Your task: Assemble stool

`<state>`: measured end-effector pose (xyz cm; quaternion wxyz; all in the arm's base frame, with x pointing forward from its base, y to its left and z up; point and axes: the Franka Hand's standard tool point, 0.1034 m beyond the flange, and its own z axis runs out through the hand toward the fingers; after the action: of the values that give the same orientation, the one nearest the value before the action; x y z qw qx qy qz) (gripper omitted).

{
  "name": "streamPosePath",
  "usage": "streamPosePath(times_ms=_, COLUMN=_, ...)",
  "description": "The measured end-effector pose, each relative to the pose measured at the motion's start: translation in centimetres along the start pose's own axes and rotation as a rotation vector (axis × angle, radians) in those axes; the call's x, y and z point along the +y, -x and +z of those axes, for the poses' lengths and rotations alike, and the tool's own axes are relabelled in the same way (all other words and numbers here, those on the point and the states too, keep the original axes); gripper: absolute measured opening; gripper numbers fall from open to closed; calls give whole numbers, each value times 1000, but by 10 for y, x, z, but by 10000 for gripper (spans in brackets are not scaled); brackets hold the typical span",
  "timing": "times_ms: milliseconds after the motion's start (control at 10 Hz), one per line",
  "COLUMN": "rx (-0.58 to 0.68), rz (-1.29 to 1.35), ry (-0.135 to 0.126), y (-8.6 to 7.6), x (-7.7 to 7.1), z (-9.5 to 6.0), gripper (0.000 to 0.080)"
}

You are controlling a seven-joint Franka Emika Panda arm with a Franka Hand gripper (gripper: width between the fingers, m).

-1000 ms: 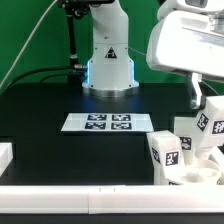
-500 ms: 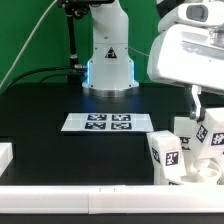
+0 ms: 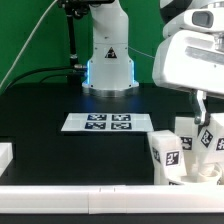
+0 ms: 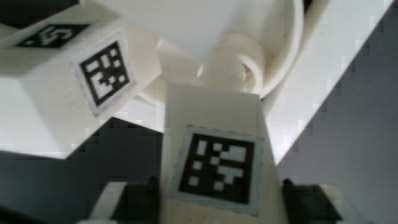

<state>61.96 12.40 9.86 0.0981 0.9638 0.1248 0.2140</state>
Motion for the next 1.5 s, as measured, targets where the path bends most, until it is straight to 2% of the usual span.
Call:
streamPosePath(times_ms=300, rx=11, rz=-6, ry=-1, y=0, x=-3, z=2, gripper=325)
streamPosePath(times_ms=900, rx=42, rz=-32, ry=3, y=6, x=-11, z=16, gripper=325)
streamPosePath(times_ms=1400, rx=84, rz=-24, ry=1, y=9, x=-11, z=16, gripper=325)
streamPosePath(times_ms=1500, rx=84, rz=-23, ry=1, y=9, x=-11, z=16, gripper=399)
